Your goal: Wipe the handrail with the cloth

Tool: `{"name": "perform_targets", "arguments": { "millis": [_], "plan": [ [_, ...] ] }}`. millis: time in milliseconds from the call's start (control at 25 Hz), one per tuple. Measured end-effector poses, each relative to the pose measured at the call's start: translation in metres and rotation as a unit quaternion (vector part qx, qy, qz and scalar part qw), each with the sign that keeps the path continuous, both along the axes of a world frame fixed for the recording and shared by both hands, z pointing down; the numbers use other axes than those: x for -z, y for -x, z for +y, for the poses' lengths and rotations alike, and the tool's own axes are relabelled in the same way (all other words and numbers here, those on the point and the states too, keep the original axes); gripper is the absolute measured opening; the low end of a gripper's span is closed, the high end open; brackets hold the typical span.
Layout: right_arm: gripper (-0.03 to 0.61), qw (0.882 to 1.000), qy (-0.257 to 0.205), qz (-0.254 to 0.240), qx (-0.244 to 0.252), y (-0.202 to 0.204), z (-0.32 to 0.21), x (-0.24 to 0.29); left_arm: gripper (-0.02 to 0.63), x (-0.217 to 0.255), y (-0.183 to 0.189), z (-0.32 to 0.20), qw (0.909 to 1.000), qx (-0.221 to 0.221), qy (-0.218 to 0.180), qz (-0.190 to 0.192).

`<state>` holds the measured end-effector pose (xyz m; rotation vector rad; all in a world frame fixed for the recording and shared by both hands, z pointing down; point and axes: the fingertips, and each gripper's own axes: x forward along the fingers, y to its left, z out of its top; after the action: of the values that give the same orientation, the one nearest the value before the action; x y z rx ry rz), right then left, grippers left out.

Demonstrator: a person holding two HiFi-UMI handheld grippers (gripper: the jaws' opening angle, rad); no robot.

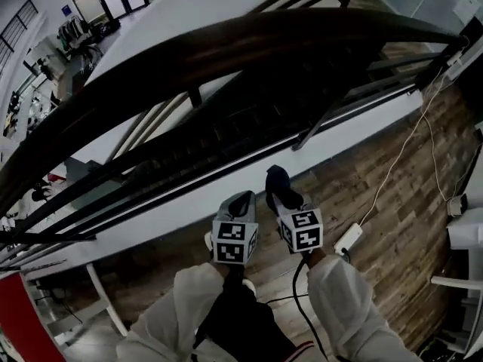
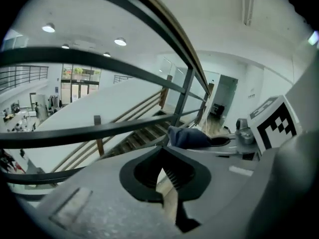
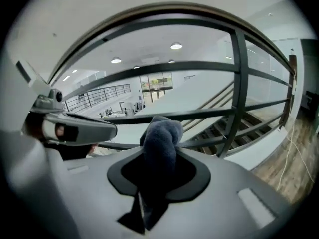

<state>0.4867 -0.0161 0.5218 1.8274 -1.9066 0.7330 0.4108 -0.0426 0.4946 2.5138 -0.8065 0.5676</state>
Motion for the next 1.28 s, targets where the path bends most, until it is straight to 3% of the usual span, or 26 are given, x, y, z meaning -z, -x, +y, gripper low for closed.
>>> {"name": "perform_targets", "arguments": {
  "millis": [280,480,640,840,1040,1280],
  "plan": [
    [0.091,0.997,-0.033,-0.034,0.061,0.136,0.033,0.120,0.002,0.099,0.156,0.035,0.9945,0.076,-0.064,-0.031],
    [0.091,0.992,-0.055,-0.049,0.101,0.212,0.055,0.180,0.002,0.146,0.274,0.078,0.9810,0.164,-0.084,-0.062],
    [0.091,0.988,-0.074,-0.051,0.128,0.266,0.081,0.223,0.002,0.195,0.352,0.113,0.9687,0.219,-0.104,-0.053],
    [0.091,0.985,-0.092,-0.045,0.135,0.307,0.137,0.264,0.002,0.246,0.401,0.164,0.9606,0.253,-0.114,-0.008],
    [0.091,0.985,-0.116,-0.028,0.127,0.349,0.211,0.300,0.002,0.289,0.431,0.226,0.9611,0.226,-0.156,0.028],
    [0.091,0.984,-0.133,-0.041,0.107,0.419,0.313,0.326,0.002,0.323,0.488,0.318,0.9617,0.206,-0.177,0.035]
  ]
}}
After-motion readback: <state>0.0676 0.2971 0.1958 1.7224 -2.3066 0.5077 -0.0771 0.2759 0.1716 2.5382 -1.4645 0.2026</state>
